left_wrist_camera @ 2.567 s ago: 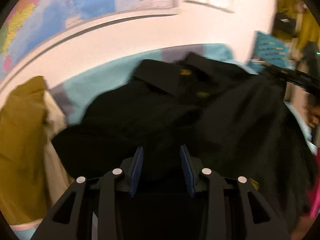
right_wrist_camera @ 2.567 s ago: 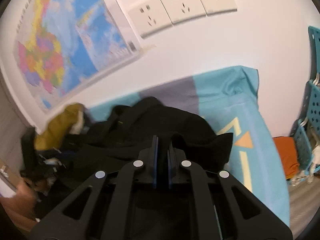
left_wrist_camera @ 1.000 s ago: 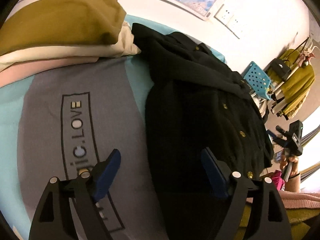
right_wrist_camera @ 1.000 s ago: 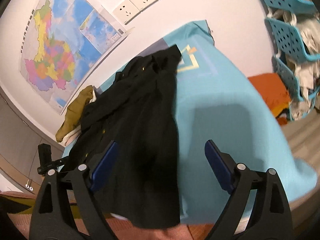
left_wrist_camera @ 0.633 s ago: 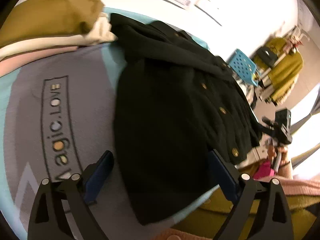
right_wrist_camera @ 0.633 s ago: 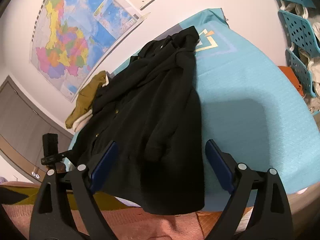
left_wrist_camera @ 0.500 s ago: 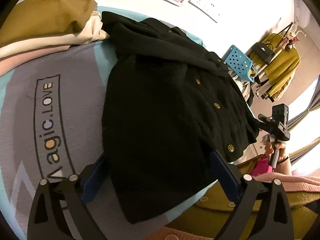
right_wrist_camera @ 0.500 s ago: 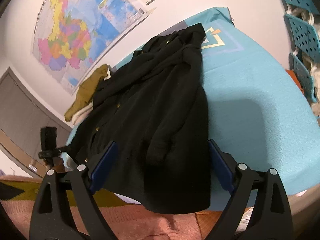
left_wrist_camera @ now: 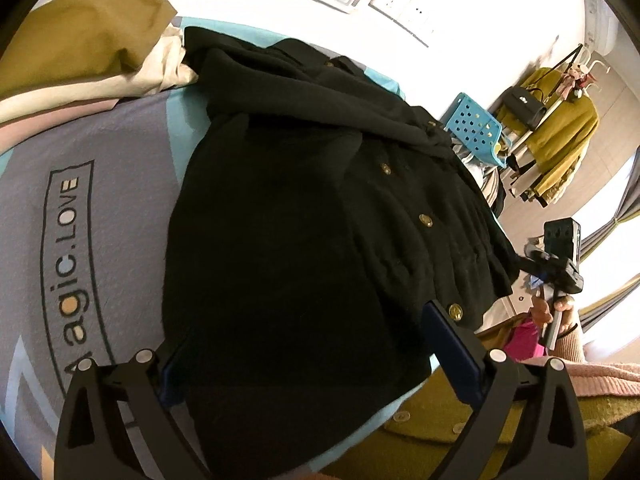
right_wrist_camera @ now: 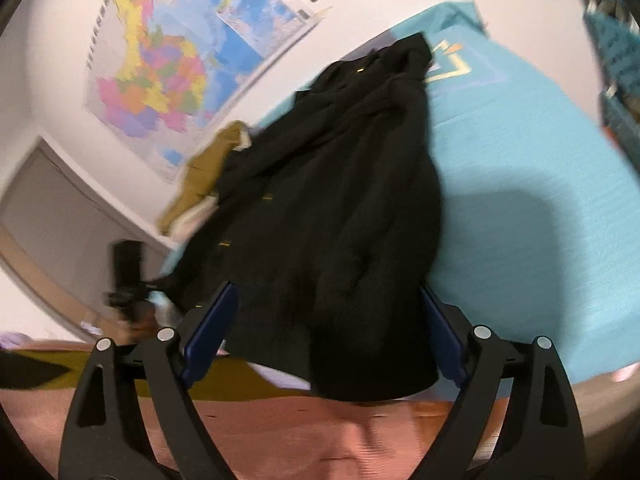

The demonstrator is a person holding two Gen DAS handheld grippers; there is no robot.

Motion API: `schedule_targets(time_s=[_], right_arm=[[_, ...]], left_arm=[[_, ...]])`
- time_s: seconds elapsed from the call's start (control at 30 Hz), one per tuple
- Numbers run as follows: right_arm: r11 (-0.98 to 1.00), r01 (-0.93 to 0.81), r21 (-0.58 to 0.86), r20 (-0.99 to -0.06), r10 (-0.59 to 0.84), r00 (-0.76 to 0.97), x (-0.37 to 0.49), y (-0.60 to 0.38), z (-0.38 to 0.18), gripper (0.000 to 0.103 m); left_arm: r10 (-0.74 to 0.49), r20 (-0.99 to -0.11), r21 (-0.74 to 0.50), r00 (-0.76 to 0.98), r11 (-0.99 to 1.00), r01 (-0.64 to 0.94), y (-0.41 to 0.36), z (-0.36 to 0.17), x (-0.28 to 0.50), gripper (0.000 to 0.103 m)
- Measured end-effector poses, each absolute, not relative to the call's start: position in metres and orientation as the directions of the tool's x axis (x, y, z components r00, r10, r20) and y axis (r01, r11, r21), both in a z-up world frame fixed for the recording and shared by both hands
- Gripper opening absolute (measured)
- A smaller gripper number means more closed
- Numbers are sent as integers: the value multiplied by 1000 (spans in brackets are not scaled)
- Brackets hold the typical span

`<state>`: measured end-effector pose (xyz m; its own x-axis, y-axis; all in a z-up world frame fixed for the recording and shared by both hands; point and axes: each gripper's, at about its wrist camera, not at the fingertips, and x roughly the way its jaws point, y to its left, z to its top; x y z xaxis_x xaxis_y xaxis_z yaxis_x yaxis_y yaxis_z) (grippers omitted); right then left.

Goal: Fold large clothes

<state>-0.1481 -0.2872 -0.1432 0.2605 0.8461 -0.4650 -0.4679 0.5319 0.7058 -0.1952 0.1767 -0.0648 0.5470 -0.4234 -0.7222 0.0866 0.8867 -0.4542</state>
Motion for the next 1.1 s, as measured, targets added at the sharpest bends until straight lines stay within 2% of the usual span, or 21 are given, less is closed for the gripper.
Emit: schedule_targets(time_s=[0.27,0.33,0.37,0.4,0.43,0.47,0.5,0.57,0.73,0.77,0.83,0.87,0.9,0.93,0.97,1.0,1.03,1.1], right_arm=[[557,-481,677,-478,830,289,-151,-280,-143,87],[548,-469,693,-463,836,294,-151,-279,-144,87],[550,-462,696,-464,835,295,-151,-280,-145,76],[554,-455,697,-469,832,295,-151,-279,-145,63],[547,-427,720,-465,837,288,-149,-280,-149,31],[524,-404,750,-447,852,273,-147,-282,-154,19],[512,-399,761,-436,858,271,-147,-282,-156,19],[495,-403,770,-407,867,286,-150,-286,-152,13],[399,-507,764,-234,904,359,-175,-314,-106,8],[394,-532,749,-217,905,365,-181,-318,-99,6],[429,-525,735,-253,892,375,-182,-318,-100,7],[422,-513,747,-265,898,352,-178,-316,-107,12],[430,-498,753,-292,897,333,-174,-312,-115,17],[479,-453,751,-353,873,338,-168,-308,-127,40],[502,-434,748,-385,861,332,-163,-306,-135,61],[507,-428,748,-399,859,321,-160,-305,-141,67],[516,-421,746,-414,855,313,-158,-302,-148,68],[502,-439,745,-416,864,284,-156,-295,-154,69]], left_arm=[[-419,-702,-473,575,879,63,178,-66,-190,96],[-337,-723,-407,603,913,24,173,-65,-190,80],[-291,-737,-365,611,931,3,171,-65,-190,65],[-243,-751,-318,614,948,-15,167,-64,-191,55],[-231,-756,-309,612,951,-21,166,-64,-191,44],[-232,-763,-316,603,948,-35,166,-64,-190,20],[-253,-769,-345,588,938,-47,168,-64,-189,12],[-280,-762,-379,584,924,-52,172,-61,-190,7],[-389,-678,-514,623,857,-25,190,-37,-205,5],[-400,-668,-529,628,848,-22,193,-34,-208,5],[-390,-676,-524,626,851,-36,196,-34,-211,6],[-393,-696,-522,601,852,-46,198,-41,-209,7],[-406,-708,-527,578,849,-49,198,-46,-206,14],[-417,-721,-531,553,845,-55,199,-53,-204,21],[-420,-733,-531,534,845,-65,200,-61,-203,34],[-420,-739,-529,527,846,-67,201,-65,-203,38],[-425,-732,-532,533,845,-57,200,-67,-205,40],[-468,-700,-569,540,822,-25,200,-67,-207,59]])
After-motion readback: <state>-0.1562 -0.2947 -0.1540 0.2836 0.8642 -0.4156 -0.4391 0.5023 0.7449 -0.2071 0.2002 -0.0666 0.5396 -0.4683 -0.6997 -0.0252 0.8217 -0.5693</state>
